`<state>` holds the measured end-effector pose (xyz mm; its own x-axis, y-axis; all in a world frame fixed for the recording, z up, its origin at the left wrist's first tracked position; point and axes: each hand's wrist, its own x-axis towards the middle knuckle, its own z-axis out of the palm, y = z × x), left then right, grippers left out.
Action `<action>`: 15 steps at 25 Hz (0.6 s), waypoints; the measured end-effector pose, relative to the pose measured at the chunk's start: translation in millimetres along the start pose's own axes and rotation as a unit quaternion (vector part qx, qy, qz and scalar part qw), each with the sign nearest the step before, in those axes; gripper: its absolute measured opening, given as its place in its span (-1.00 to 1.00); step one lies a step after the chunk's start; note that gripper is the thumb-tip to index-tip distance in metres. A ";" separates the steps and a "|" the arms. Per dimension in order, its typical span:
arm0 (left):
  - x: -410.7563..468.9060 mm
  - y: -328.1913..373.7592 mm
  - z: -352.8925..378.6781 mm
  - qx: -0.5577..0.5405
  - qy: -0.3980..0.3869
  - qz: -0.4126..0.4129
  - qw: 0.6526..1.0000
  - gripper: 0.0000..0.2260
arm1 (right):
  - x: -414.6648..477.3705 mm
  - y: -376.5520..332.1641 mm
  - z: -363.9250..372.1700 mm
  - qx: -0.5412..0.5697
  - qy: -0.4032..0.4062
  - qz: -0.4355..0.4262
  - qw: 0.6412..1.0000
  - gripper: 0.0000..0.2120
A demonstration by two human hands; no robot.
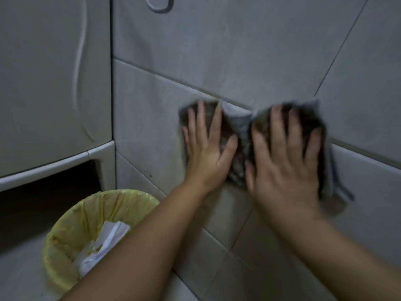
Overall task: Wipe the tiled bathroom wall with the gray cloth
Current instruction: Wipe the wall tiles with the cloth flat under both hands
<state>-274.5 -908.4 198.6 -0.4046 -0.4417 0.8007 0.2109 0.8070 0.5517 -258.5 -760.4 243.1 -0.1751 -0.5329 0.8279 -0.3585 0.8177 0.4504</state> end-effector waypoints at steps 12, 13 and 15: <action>-68.0 -75.1 21.5 0.044 0.014 -0.024 0.999 -0.41 | -54.9 -60.6 37.8 0.050 -0.046 -0.079 0.995 -0.45; -76.3 -79.1 23.9 0.047 0.010 -0.023 0.999 -0.42 | -66.8 -65.3 40.7 0.061 -0.051 -0.078 0.994 -0.45; -97.9 -82.2 27.5 0.048 -0.007 -0.034 0.998 -0.43 | -91.6 -70.3 46.6 0.072 -0.064 -0.084 0.992 -0.45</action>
<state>-276.7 -920.6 68.5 -0.4280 -0.4922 0.7580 0.0958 0.8093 0.5796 -260.0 -779.2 120.1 -0.2138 -0.6899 0.6916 -0.5188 0.6801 0.5180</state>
